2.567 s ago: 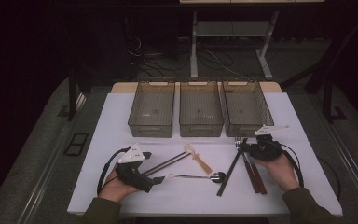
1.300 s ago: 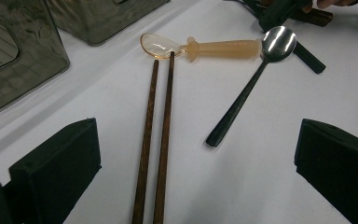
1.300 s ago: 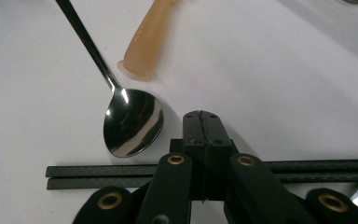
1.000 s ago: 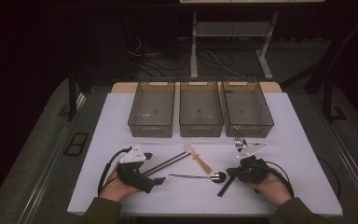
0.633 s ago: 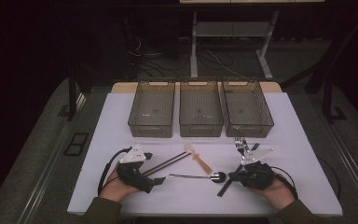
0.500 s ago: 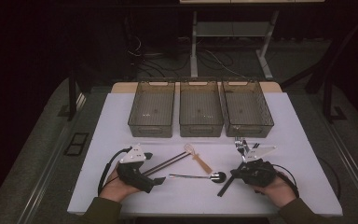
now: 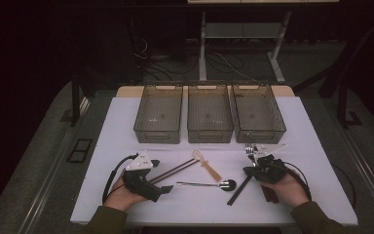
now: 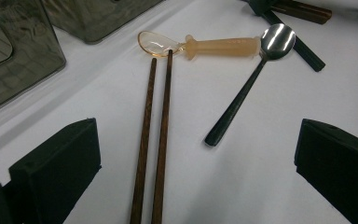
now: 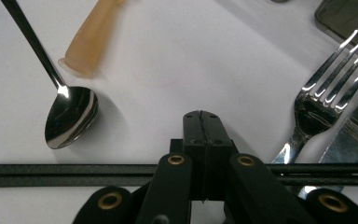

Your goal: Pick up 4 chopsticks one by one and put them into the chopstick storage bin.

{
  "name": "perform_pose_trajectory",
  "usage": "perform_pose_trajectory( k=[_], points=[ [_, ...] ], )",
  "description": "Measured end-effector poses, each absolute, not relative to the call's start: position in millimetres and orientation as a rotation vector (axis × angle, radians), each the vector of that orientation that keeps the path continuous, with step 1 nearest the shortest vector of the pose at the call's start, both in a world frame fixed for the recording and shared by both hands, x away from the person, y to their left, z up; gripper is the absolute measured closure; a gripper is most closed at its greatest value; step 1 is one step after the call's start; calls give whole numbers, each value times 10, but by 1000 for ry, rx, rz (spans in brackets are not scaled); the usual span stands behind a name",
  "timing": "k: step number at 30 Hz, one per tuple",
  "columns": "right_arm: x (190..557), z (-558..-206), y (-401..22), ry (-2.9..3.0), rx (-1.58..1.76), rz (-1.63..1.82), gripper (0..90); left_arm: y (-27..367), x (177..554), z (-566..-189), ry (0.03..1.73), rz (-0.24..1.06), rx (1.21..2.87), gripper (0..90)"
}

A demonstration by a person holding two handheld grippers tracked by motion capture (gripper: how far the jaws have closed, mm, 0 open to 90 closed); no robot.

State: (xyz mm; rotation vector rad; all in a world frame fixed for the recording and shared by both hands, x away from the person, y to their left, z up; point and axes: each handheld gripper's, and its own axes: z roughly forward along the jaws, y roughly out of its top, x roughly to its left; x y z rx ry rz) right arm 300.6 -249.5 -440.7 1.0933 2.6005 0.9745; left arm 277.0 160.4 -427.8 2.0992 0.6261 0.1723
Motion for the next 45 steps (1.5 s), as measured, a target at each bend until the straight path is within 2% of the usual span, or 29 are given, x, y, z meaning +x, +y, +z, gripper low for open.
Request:
perform_pose_trajectory(
  k=[15, 45],
  points=[
    [3150, -4412, -2588, 2596, 1137, 947, 900, 1602, 2771, -4279, 620, 172, 2103, 0],
    [3087, -4375, -2767, 2580, 1188, 895, 900, 1603, 2766, -4277, 622, 168, 2099, 0]
  ],
)
